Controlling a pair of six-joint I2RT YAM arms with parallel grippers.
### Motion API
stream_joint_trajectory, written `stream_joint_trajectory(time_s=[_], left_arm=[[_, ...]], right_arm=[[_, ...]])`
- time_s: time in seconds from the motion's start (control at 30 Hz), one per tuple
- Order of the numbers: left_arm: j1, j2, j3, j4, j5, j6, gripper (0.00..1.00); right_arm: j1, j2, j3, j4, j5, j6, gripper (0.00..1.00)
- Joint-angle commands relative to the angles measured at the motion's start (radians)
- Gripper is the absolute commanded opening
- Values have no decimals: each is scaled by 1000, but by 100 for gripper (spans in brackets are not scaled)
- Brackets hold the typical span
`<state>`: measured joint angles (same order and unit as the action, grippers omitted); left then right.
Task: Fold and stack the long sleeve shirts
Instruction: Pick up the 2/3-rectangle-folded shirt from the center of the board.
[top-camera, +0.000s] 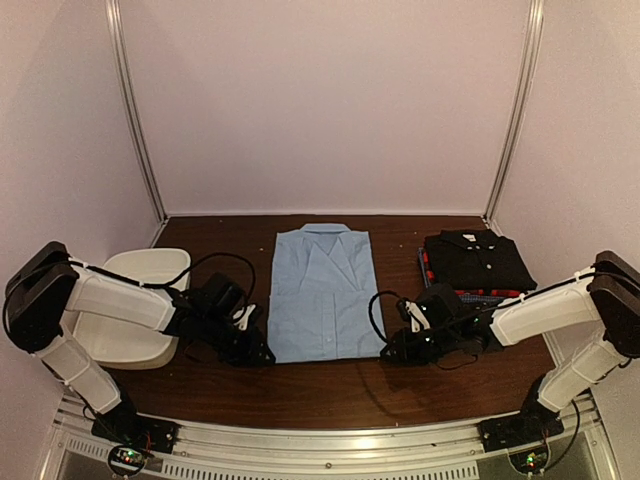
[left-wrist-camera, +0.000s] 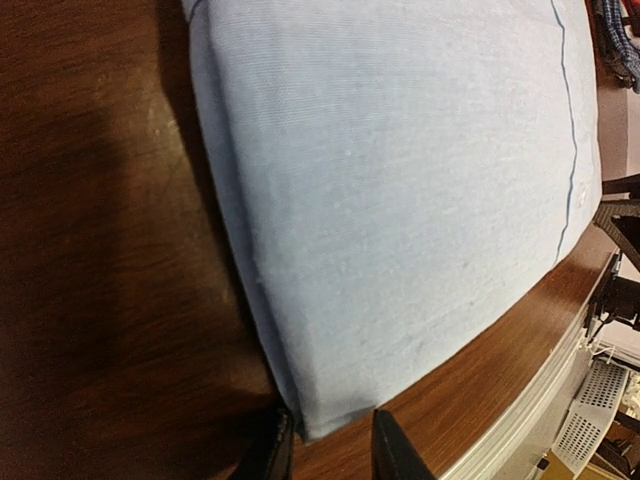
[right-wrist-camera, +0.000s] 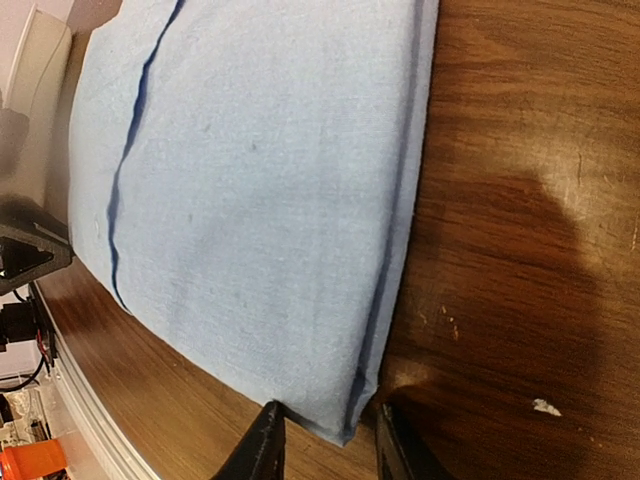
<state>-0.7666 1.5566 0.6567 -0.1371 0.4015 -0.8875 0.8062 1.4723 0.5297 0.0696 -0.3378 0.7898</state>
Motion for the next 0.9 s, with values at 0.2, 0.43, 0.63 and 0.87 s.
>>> stream_joint_trajectory(time_s=[0.2,0.43,0.63,0.87], left_arm=[[-13,24,1,24,1,-45,22],[-13,12,8,27,13,-66,5],[-23,-47,-16,5,2,-81,0],[-82,-135,-26,-61,-52,-110,0]], right_arm=[[-6,19,-21,70,1,31,28],[-4,10,-31,95,-2,37,10],[7,-60,-69,90,13,43,0],[62,-172,-101,43,41,65,0]])
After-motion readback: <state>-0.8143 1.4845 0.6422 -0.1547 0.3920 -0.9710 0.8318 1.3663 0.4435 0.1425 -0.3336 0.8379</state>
